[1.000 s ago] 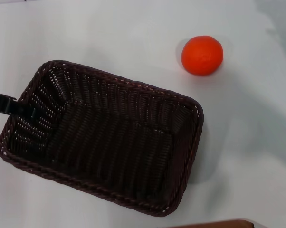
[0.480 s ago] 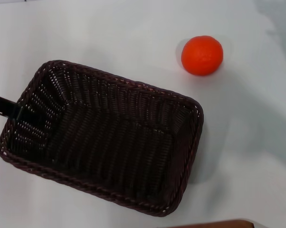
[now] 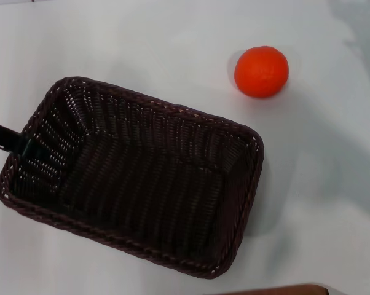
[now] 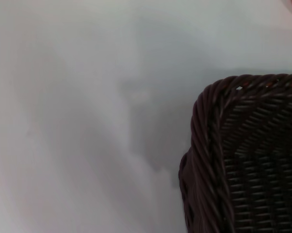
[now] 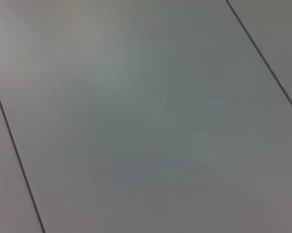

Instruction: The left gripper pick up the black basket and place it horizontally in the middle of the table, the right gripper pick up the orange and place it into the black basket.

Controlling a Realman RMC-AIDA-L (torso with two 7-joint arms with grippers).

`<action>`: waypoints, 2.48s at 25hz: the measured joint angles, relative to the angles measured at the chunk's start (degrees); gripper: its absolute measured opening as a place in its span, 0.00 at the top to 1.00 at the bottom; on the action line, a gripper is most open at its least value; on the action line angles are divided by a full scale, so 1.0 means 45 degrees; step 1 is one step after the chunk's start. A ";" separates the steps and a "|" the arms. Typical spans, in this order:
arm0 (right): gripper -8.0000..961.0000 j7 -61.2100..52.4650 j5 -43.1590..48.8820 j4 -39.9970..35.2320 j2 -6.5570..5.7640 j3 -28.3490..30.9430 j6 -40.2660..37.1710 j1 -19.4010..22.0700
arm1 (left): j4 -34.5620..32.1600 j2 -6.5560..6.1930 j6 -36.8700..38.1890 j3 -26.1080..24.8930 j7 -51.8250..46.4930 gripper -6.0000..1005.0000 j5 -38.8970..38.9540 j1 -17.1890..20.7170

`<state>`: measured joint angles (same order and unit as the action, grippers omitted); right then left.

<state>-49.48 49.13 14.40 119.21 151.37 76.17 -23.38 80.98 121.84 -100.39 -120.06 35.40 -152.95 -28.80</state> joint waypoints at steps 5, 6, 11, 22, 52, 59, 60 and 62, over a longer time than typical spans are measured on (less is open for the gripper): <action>0.25 0.0000 0.0000 -0.0055 0.0013 -0.0021 0.0005 -0.0013 | -0.0074 -0.0004 -0.0050 0.0076 -0.0134 0.86 -0.0003 -0.0080; 0.25 0.0000 0.0000 -0.0058 0.0013 -0.0021 0.0016 -0.0014 | -0.0072 0.0007 -0.0029 0.0153 -0.0131 0.86 -0.0011 -0.0077; 0.25 0.0000 -0.0017 -0.0080 0.0014 0.0009 0.0090 -0.0004 | 0.0062 0.0153 -0.0028 -0.0324 -0.0230 0.86 0.0010 -0.0112; 0.25 0.0000 -0.0020 -0.0129 0.0015 -0.0017 0.0007 -0.0038 | -0.0358 0.0056 -0.0771 -0.2437 -0.1851 0.87 0.0143 -0.0926; 0.25 -0.0027 -0.0020 -0.0093 0.0014 0.0017 -0.0032 -0.0291 | -0.0257 0.0478 0.1144 -0.2745 -0.3527 0.85 0.1406 0.0515; 0.25 -0.0001 -0.0019 -0.0052 -0.0006 0.0036 -0.0127 -0.0313 | -0.0393 0.0472 0.1567 -0.2232 -0.3614 0.81 0.1414 0.0592; 0.25 0.0000 -0.0019 -0.0046 -0.0007 0.0036 -0.0144 -0.0313 | -0.0392 0.0473 0.1596 -0.2204 -0.3629 0.81 0.1414 0.0610; 0.25 0.0000 -0.0020 -0.0032 -0.0021 0.0036 -0.0175 -0.0313 | -0.0400 0.0468 0.1664 -0.2199 -0.3678 0.80 0.1395 0.0633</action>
<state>-49.48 49.04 14.25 119.11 151.53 75.38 -24.79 79.18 123.95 -92.90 -129.95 18.84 -146.67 -25.95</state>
